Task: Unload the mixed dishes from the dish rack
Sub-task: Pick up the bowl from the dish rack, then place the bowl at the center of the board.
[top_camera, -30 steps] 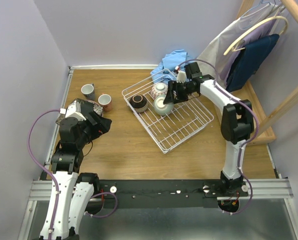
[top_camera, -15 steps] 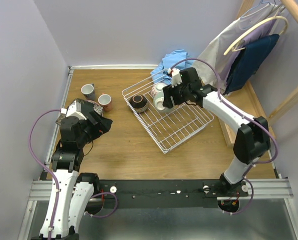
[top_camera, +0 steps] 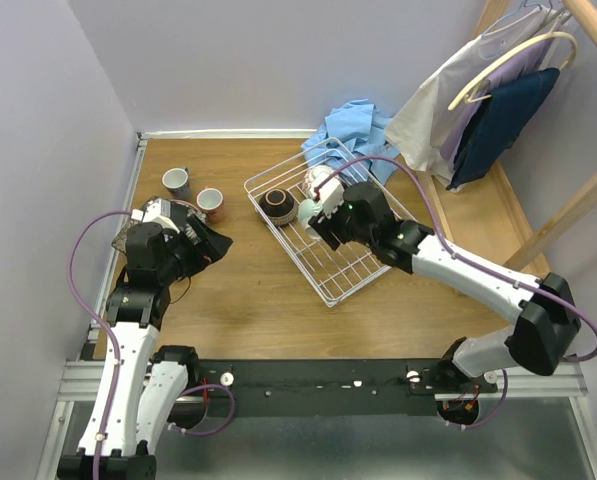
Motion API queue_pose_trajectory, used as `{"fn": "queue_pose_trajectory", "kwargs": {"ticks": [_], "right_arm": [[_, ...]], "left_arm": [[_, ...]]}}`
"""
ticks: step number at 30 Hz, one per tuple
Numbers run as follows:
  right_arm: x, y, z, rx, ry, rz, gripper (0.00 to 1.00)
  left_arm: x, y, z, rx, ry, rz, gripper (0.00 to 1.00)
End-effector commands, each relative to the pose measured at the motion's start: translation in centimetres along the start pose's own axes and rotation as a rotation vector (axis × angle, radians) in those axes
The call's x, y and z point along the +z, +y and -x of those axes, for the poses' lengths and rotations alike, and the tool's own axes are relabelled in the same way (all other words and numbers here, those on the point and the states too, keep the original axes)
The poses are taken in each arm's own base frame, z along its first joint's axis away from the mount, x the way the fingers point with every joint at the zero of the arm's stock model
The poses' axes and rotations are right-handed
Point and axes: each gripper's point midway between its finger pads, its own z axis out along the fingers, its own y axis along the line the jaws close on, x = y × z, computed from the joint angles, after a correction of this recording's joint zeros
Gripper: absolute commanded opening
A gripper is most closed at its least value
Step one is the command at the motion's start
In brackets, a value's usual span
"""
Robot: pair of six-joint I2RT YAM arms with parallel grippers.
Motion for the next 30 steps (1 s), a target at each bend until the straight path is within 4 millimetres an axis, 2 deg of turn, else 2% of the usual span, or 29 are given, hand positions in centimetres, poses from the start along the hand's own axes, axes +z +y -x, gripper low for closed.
{"fn": "queue_pose_trajectory", "kwargs": {"ticks": [1,2,4,5,7,9,10,11,13,14,18,19,23,28,30], "right_arm": [[-2.7,-1.3,3.9,-0.128,-0.179,-0.145,0.27],[-3.3,-0.8,4.6,-0.143,-0.208,-0.144,0.27],[-3.5,-0.3,3.8,-0.188,-0.196,-0.146,0.27],[-3.7,0.1,4.5,-0.199,-0.229,-0.152,0.27],[-3.8,0.3,3.8,-0.247,-0.210,-0.175,0.27],[-4.3,1.1,4.3,-0.277,-0.235,-0.188,0.27],[-4.2,1.2,3.4,-0.317,-0.216,-0.211,0.27],[-4.6,1.9,4.0,-0.330,-0.251,-0.218,0.27],[-5.0,1.7,3.9,-0.372,-0.249,-0.269,0.27],[-5.1,2.3,3.9,-0.386,-0.266,-0.278,0.27],[-5.5,2.5,3.9,-0.430,-0.283,-0.344,0.29],[-5.7,2.3,3.8,-0.462,-0.275,-0.368,0.29],[-6.0,3.2,4.5,-0.510,-0.322,-0.406,0.29],[-6.0,4.3,4.4,-0.580,-0.340,-0.422,0.29],[-6.1,4.8,4.7,-0.598,-0.357,-0.423,0.29]], "left_arm": [[-0.2,-3.0,1.5,0.096,0.003,-0.117,0.98],[-0.1,-3.3,1.7,0.108,0.004,-0.129,0.98],[0.2,-4.3,2.1,0.130,0.029,-0.164,0.98],[0.3,-4.7,2.3,0.134,0.037,-0.178,0.98],[0.7,-5.5,2.7,0.130,0.064,-0.198,0.98],[1.1,-6.1,3.1,0.113,0.078,-0.209,0.98],[1.3,-6.6,3.4,0.105,0.090,-0.221,0.98],[1.5,-7.1,3.7,0.086,0.089,-0.231,0.98],[2.0,-7.9,4.0,0.067,0.102,-0.239,0.98],[2.1,-8.2,3.9,0.059,0.115,-0.239,0.98],[3.4,-9.2,2.9,0.016,0.198,-0.205,0.98],[3.9,-9.9,2.2,0.015,0.236,-0.205,0.98],[4.8,-10.9,0.6,-0.006,0.321,-0.167,0.98],[6.0,-11.9,0.4,-0.046,0.378,-0.113,0.96],[6.0,-12.0,-0.3,-0.041,0.421,-0.087,0.96]]}}
